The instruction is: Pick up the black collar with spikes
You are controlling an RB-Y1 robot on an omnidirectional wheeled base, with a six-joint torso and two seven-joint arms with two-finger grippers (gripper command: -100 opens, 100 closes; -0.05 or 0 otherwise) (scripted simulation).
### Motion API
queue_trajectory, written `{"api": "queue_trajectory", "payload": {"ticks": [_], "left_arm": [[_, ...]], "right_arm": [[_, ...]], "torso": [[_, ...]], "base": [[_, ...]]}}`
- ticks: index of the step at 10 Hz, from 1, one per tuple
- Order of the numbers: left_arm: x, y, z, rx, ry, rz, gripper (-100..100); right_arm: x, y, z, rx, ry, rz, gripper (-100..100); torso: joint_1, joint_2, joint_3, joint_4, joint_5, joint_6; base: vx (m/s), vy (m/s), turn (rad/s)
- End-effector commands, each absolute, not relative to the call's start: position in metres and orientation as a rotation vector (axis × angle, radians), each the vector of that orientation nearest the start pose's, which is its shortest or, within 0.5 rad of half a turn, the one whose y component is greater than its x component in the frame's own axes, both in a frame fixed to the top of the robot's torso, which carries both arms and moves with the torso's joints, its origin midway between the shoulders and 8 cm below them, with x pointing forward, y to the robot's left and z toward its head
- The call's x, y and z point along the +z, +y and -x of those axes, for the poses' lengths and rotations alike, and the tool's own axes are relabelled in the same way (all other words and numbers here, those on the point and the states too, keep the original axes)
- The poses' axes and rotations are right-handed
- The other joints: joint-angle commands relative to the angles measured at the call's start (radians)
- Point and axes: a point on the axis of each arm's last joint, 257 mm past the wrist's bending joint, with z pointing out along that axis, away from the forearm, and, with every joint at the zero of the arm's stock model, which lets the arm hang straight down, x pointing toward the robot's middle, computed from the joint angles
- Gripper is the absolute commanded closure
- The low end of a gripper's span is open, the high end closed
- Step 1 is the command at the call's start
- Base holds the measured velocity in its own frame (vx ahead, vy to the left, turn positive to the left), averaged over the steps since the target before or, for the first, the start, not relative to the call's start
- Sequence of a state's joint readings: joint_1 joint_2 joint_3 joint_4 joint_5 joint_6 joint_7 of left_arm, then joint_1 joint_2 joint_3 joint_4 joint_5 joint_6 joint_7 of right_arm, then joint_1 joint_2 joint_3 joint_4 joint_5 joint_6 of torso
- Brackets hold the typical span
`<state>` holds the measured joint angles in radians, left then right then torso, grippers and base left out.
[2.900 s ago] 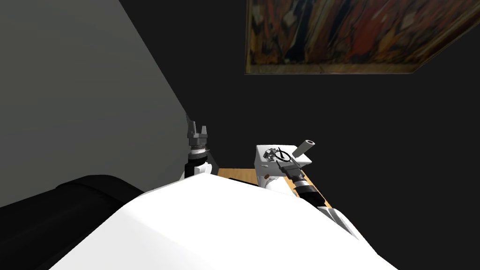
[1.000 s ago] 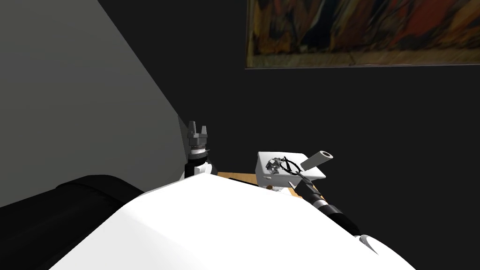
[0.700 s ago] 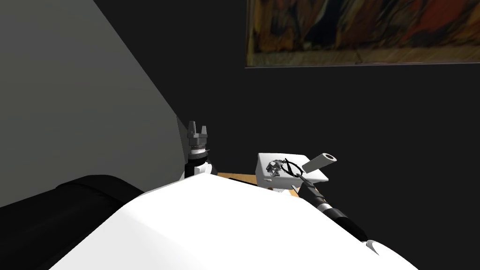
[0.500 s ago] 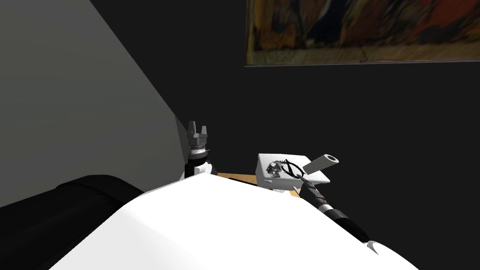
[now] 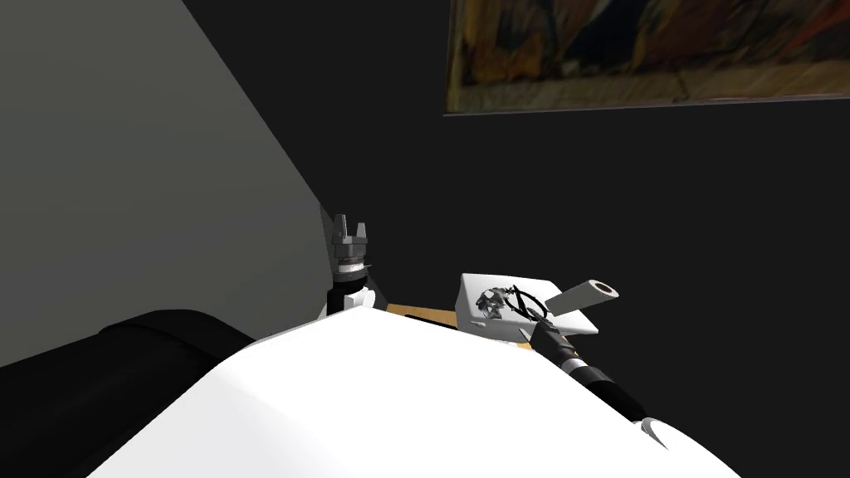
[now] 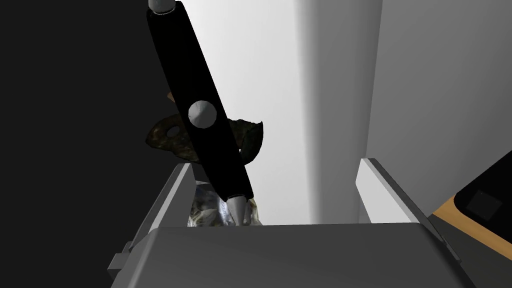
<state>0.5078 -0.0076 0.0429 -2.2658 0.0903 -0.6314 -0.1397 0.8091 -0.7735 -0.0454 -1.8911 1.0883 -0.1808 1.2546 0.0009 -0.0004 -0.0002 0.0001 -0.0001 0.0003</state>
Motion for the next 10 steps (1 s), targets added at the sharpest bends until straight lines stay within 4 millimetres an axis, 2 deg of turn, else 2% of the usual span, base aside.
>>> {"api": "queue_trajectory", "payload": {"ticks": [1,5,6,7,8,9,10], "left_arm": [[0.040,0.303,-0.317,-1.198,0.502,0.579,0],[0.040,0.303,-0.317,-1.198,0.502,0.579,0],[0.040,0.303,-0.317,-1.198,0.502,0.579,0],[0.040,0.303,-0.317,-1.198,0.502,0.579,0],[0.040,0.303,-0.317,-1.198,0.502,0.579,0],[0.040,0.303,-0.317,-1.197,0.502,0.579,0],[0.040,0.303,-0.317,-1.198,0.502,0.579,0]], "right_arm": [[-0.339,-0.410,-0.270,-0.770,1.580,1.550,100],[-0.330,-0.412,-0.278,-0.791,1.562,1.543,100],[-0.330,-0.412,-0.278,-0.792,1.561,1.544,0],[-0.336,-0.403,-0.266,-0.757,1.563,1.565,100],[-0.333,-0.399,-0.263,-0.749,1.551,1.574,100],[-0.332,-0.403,-0.266,-0.761,1.554,1.567,100],[-0.333,-0.402,-0.265,-0.758,1.555,1.570,0]], "torso": [[0.000,0.000,0.000,0.000,0.000,0.000],[-0.008,-0.002,-0.004,-0.007,-0.010,0.002],[-0.007,-0.002,-0.004,-0.007,-0.010,0.002],[-0.008,-0.002,-0.004,-0.006,-0.010,0.002],[-0.009,0.000,-0.004,-0.007,-0.010,0.005],[-0.009,0.002,-0.003,-0.007,-0.010,0.006],[-0.009,0.001,-0.002,-0.006,-0.011,0.003]], "base": [[0.000,0.000,0.000],[0.003,-0.002,0.004],[0.000,0.000,0.000],[0.003,-0.009,-0.182],[0.007,-0.015,-0.234],[0.000,-0.005,-0.053],[0.000,0.000,0.000]]}}
